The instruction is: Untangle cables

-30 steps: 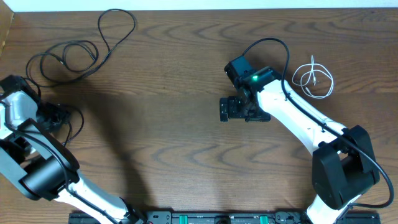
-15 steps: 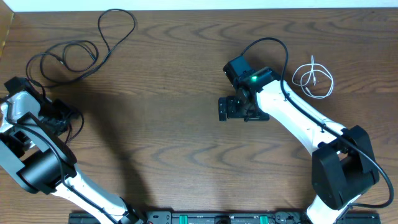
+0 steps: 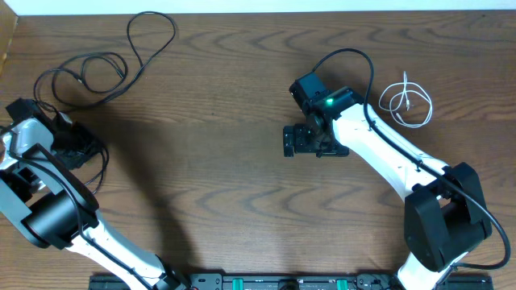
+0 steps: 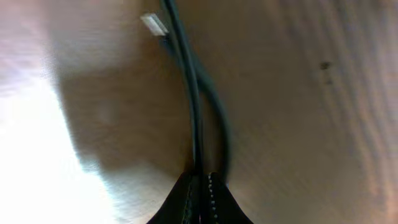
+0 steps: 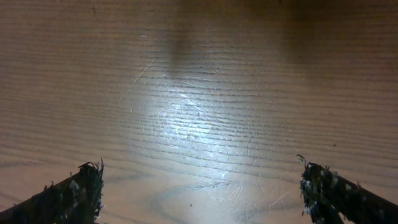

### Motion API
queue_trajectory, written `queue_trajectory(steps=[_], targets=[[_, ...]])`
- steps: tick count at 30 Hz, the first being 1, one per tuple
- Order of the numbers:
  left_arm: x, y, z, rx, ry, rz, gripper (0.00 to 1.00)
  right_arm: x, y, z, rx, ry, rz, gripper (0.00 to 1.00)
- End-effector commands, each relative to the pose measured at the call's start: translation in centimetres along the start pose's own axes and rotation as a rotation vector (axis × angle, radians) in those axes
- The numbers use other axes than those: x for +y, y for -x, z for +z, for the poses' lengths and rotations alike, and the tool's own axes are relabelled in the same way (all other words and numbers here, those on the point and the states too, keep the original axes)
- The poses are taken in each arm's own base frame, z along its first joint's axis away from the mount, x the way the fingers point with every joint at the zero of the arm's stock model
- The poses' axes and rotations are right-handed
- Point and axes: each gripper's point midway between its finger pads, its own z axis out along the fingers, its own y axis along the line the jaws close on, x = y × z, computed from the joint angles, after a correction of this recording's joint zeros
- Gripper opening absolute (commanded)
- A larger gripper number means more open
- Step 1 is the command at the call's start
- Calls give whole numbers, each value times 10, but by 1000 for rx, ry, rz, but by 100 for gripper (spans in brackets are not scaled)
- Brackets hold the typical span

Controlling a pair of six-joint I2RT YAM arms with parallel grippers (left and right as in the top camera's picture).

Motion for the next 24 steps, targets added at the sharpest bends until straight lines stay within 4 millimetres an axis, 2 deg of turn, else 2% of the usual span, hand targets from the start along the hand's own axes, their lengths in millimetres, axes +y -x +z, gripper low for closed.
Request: queue_trajectory(steps=[1, 7, 11, 14, 17, 21, 23, 24], targets=[[-31, -3, 6, 37, -178, 16, 8, 3, -1, -5, -12, 11, -6, 99], [-63, 4, -3, 12, -212, 87, 7, 3, -1, -5, -13, 11, -6, 99], [-75, 8, -6, -8, -150, 137, 7, 3, -1, -4, -12, 11, -6, 99], [-76, 11, -9, -20, -89, 159, 8, 4, -2, -4, -10, 11, -10, 99], [-71, 11, -14, -29, -39, 160, 8, 6, -4, -4, -9, 11, -17, 99], [-37, 15, -27, -66, 131, -20, 9, 10, -5, -4, -10, 13, -28, 99], [-24, 16, -37, -83, 165, -112, 17, 12, -7, -4, -9, 13, -36, 99], [-20, 18, -43, -92, 162, -145, 17, 14, -8, -4, -9, 14, -40, 99]])
